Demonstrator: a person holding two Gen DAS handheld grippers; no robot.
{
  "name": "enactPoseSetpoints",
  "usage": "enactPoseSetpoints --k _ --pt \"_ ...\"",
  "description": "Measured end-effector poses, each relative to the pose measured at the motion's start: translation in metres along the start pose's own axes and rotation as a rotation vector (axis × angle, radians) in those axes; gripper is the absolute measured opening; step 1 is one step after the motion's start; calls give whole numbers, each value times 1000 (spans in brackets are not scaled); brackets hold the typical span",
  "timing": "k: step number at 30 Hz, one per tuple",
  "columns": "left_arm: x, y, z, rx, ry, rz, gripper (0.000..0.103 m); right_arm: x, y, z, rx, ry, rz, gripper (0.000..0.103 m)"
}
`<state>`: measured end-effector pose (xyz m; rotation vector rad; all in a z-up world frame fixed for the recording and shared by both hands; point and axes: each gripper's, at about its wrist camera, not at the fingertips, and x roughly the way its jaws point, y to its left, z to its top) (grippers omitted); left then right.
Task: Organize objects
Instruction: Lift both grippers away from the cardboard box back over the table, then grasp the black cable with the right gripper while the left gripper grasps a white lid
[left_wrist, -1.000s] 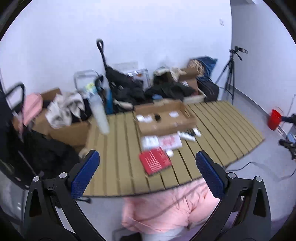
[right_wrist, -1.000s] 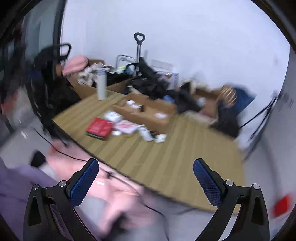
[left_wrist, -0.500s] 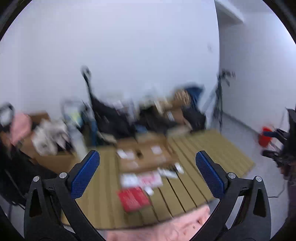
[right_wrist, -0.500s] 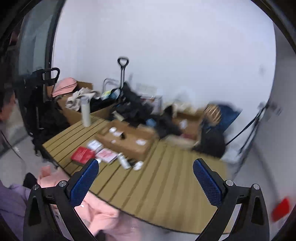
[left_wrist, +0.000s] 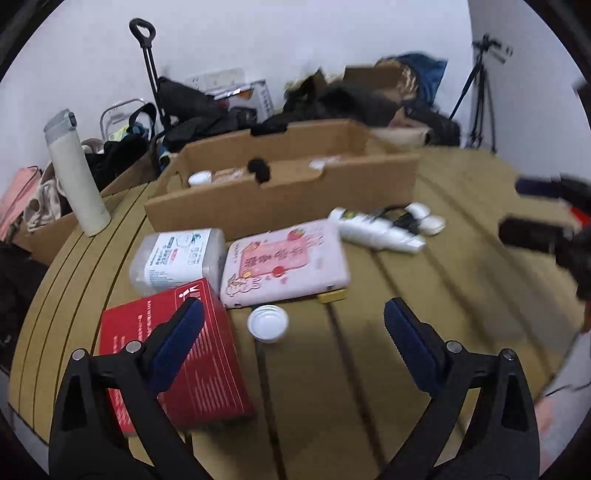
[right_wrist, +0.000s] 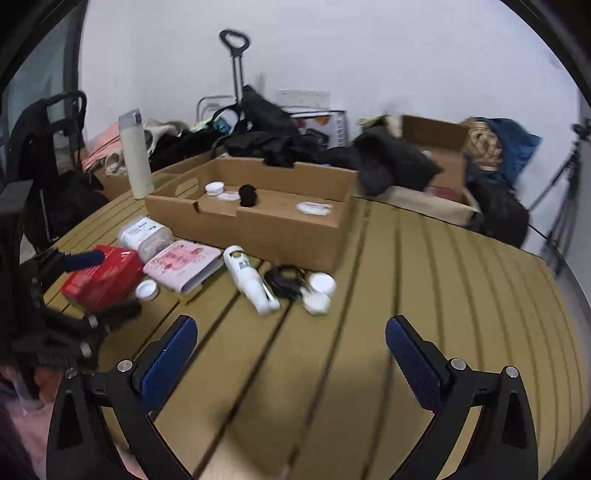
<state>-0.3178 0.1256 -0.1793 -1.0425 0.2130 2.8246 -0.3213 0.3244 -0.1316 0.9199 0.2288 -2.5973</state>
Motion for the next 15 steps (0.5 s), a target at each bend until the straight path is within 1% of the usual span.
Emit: enactPoseSetpoints --k 1,2,4,6,7,8,9,10,12,13,15 --pt "9 4 0 -8 18 21 95 15 0 6 -7 12 25 101" --pt "13 9 1 -28 25 10 93 32 -1 10 -7 20 42 97" --pt "13 18 -1 -54 23 7 93 62 -5 20 9 43 95 66" --pt "14 24 2 -63 31 -3 91 91 -11 27 30 80 105 52" --pt "15 24 1 -60 35 16 90 102 -13 30 30 90 108 49" --pt "16 23 -1 -48 35 70 81 111 -14 31 23 101 105 47" --pt "15 21 -2 -38 28 92 77 120 -13 32 12 115 114 40" --pt "14 17 -4 -20 20 89 76 123 -13 31 6 124 122 33" --pt "16 6 -3 46 21 59 76 136 -12 28 -11 162 126 32" --pt "18 1 -3 74 24 60 77 136 -12 27 -15 157 130 32" --pt "21 1 1 68 27 61 77 138 -13 28 -10 163 135 32"
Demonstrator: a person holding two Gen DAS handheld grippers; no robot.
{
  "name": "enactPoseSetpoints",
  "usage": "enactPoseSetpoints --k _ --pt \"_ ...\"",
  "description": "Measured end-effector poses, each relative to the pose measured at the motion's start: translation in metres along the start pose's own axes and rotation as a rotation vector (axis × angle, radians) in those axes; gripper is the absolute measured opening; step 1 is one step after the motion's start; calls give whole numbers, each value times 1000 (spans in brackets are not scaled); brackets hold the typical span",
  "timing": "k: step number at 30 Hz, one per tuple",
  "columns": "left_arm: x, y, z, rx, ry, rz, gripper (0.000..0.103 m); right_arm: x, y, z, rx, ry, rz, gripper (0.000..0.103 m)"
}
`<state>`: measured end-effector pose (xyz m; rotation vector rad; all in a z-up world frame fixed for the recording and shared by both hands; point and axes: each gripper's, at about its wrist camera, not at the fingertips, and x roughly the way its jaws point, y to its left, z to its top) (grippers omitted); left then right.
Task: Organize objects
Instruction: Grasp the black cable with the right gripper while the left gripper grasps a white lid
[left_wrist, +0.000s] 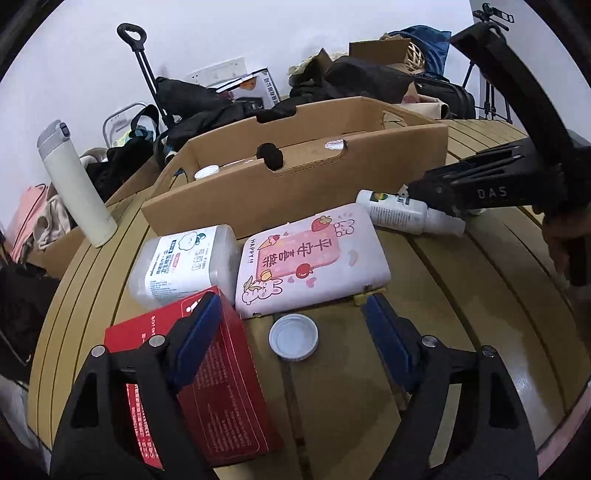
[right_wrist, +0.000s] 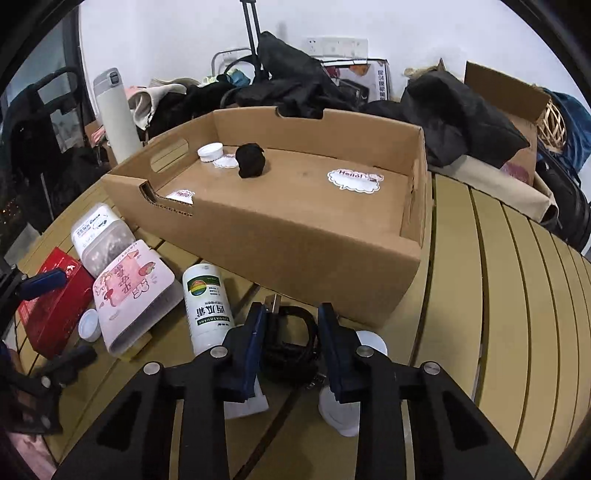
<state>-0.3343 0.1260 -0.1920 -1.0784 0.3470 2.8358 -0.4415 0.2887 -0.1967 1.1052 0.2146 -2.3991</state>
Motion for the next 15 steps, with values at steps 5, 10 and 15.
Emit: enactPoseSetpoints --k 5,10,15 --pt "5 31 1 -36 0 -44 79 -4 1 0 11 47 2 32" --pt "-13 52 2 -151 25 -275 79 -9 8 -6 22 38 20 32" --pt "6 37 3 -219 128 -395 64 -10 5 -8 52 33 37 32"
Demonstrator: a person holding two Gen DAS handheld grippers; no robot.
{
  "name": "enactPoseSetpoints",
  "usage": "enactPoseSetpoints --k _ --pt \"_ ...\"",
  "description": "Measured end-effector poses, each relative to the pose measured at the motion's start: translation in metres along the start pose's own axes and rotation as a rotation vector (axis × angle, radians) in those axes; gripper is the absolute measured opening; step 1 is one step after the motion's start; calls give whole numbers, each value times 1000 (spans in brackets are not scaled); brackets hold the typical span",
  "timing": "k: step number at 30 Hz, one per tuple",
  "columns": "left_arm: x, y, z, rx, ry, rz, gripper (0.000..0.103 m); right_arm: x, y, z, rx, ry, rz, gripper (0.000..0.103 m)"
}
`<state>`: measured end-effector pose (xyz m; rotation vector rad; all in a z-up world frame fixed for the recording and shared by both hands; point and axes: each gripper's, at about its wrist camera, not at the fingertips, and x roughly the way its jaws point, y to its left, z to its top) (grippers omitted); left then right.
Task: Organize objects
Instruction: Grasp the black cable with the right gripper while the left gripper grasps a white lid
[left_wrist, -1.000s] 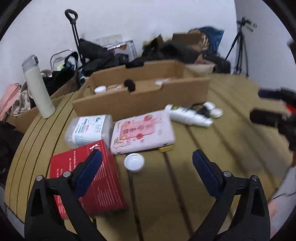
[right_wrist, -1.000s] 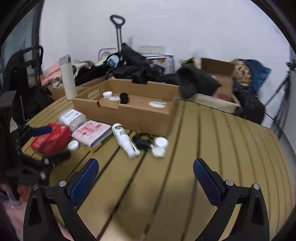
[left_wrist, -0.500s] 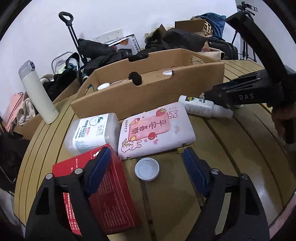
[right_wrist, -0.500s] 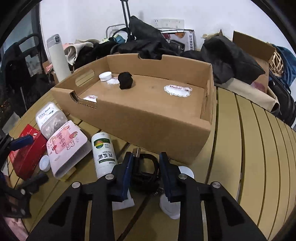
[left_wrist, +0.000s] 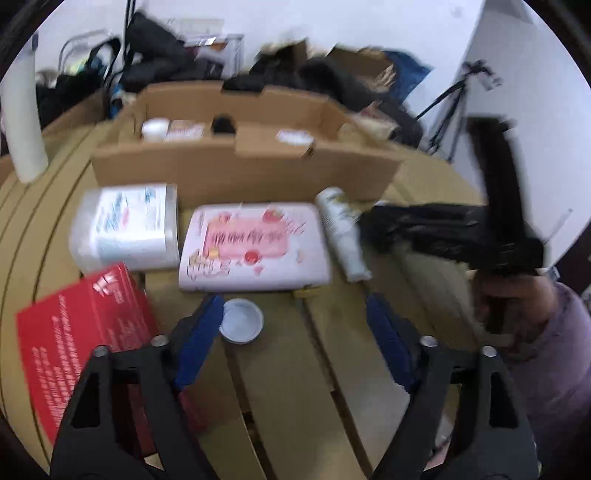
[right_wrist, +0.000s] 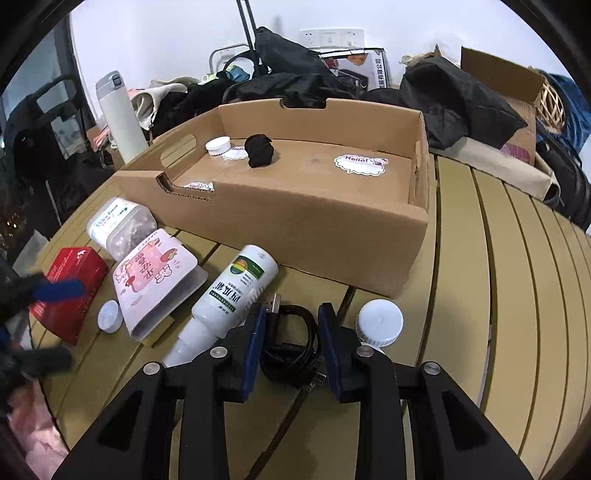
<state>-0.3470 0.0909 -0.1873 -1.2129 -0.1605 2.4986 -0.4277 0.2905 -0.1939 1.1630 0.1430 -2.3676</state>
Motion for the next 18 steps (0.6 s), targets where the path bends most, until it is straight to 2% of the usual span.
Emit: enactPoseSetpoints --k 1,2,4,6,7,8,9,11,16,18 --pt "6 0 0 -1 23 42 51 0 -1 0 6 4 1 32" --pt "10 -2 1 33 25 116 41 -1 -1 0 4 6 -1 32" --pt "13 -1 1 42 50 131 37 -2 -1 -1 1 7 2 32" --pt "13 -1 0 49 51 138 26 -2 -3 -2 12 9 9 32" --pt "14 -3 -1 67 56 148 11 -2 -4 -2 19 11 11 32" --pt "17 -7 -2 94 72 162 4 -2 -4 -1 30 15 12 31" --pt "17 -9 -2 100 77 158 5 -2 -5 -1 42 18 9 28" --pt "14 -11 -3 75 80 111 1 -6 -3 0 42 10 -8 3" --pt "-3 -8 -9 -17 66 -6 0 -40 8 -1 29 -33 -18 3" --pt "-22 -9 -15 -49 46 -69 0 -61 15 -7 33 -53 -20 4"
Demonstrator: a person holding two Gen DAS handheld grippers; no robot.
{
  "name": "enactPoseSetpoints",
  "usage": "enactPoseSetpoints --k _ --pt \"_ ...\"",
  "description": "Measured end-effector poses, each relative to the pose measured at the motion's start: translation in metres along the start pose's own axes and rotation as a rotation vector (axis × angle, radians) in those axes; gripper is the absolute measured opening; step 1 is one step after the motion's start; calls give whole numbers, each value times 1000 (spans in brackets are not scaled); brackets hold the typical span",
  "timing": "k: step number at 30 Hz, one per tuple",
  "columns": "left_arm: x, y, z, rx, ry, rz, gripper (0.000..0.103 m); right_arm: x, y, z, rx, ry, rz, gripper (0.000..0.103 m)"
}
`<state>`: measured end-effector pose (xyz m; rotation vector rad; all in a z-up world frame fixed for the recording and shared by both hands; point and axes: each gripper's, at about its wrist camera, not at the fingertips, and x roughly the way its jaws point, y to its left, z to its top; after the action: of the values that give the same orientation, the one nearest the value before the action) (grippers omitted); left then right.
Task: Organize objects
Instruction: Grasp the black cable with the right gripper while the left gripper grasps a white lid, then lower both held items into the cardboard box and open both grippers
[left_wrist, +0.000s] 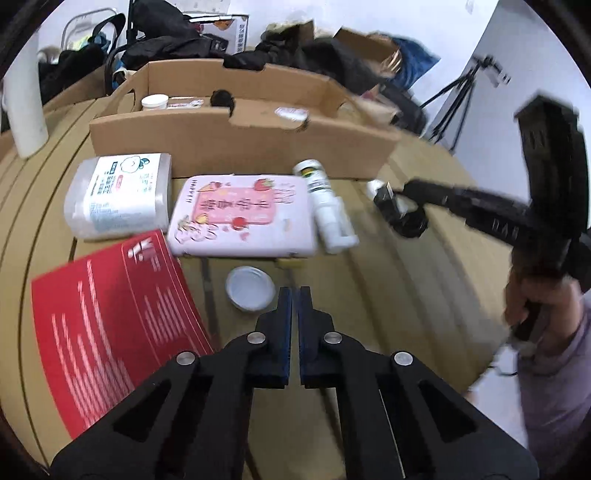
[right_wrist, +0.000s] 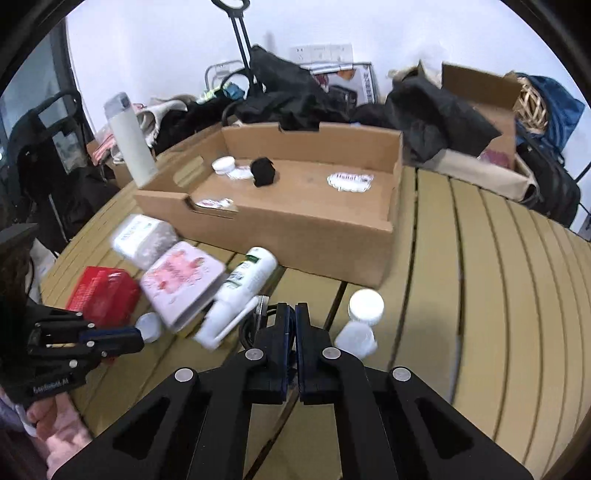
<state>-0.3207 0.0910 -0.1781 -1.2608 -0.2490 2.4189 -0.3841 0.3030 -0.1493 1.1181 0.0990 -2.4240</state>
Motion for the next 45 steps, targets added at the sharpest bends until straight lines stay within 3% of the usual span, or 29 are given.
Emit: enactPoseSetpoints --k 4,8,10,11,14,15,16,17,19,22,24,25,26,31,35,37,40,42,45 --pt "-32 -16 -8 -12 -32 -98 0 -36 16 -19 28 -27 18 4" --pt "-49 -38 -14 49 -47 -124 0 -60 31 -43 80 -46 40 3" --pt "-45 -39 -17 80 -53 -42 0 -60 35 -52 99 -35 43 3" --pt "-32 -34 -16 70 -38 22 2 -56 35 -56 110 -23 43 4" --pt "9 -18 -10 40 39 130 15 -45 37 -66 135 0 53 4" --pt "21 -13 -8 30 55 163 15 -43 37 -68 145 -2 57 4" --pt "21 -15 -6 48 21 196 22 -40 38 -69 155 -1 66 4" --pt "25 -16 -2 57 23 243 44 -39 38 -70 161 -1 66 4" --pt "30 -15 3 45 31 250 66 -39 40 -70 167 -10 66 4" --pt "39 -12 6 44 23 301 66 -38 41 -72 167 -13 75 4" --pt "42 -9 6 65 4 364 56 -34 40 -73 170 -10 70 4" --pt "43 -9 6 69 -10 386 32 -32 38 -73 175 -8 73 4" --pt "41 -9 6 74 -21 382 25 -31 38 -74 179 -8 72 4" --pt "24 -14 -4 52 -34 261 25 -28 37 -76 191 -2 70 4" --pt "-36 -21 -12 -18 -93 102 25 -49 44 -75 167 -29 62 4" --pt "-60 -24 -7 -24 -107 62 25 -60 47 -74 167 -43 68 4" --pt "-96 -27 28 31 -133 38 25 -70 47 -52 162 -56 84 4" --pt "-114 -21 67 91 -154 66 25 -71 44 -28 151 -72 94 4" --pt "-110 2 128 106 -167 103 25 -58 40 37 131 -113 133 4"
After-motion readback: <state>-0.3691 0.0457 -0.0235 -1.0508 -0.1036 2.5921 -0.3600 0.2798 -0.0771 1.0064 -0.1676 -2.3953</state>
